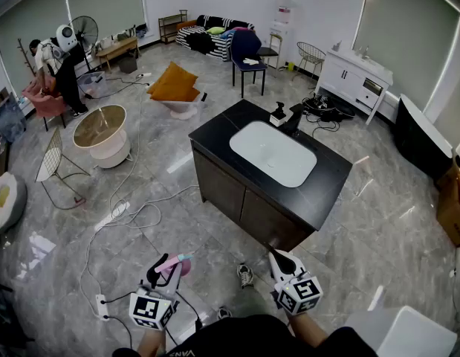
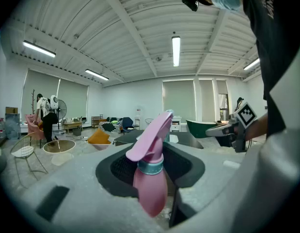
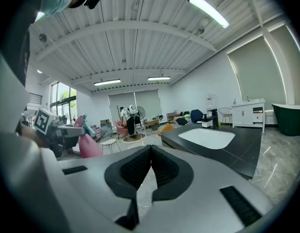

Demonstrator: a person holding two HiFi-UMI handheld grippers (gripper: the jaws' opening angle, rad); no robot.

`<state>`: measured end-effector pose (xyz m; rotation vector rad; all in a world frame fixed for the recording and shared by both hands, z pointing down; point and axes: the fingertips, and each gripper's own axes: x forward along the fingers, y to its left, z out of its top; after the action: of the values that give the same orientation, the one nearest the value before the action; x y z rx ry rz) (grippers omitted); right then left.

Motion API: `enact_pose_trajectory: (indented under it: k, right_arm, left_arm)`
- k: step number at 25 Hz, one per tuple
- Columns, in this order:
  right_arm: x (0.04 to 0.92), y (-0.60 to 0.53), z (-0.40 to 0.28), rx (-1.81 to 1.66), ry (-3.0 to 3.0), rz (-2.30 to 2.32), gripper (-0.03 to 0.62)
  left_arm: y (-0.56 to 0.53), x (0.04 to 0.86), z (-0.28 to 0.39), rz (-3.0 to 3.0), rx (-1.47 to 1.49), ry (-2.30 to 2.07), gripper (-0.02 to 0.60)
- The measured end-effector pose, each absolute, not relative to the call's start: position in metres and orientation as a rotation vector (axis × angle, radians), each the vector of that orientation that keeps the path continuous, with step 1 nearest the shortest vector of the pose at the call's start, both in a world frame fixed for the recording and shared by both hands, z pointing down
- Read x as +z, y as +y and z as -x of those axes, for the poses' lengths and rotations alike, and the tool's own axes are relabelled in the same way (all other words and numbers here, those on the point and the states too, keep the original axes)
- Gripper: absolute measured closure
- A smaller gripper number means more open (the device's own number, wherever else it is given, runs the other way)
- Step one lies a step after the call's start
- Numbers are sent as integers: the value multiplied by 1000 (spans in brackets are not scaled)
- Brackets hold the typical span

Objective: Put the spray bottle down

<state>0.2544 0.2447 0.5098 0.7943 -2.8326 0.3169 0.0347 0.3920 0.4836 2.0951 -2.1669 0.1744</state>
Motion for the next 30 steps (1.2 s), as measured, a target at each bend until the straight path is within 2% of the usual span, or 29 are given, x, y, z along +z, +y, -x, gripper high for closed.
enact_pose_trajectory:
  k: [8, 30]
  right_arm:
    - [504, 202, -233, 281, -2818, -825, 592]
    - [501, -15, -154, 210, -2874, -659, 592]
  left_arm:
    - [353, 480, -7, -2088, 169, -2174, 426]
    - [146, 471, 51, -1988, 100, -2301, 426]
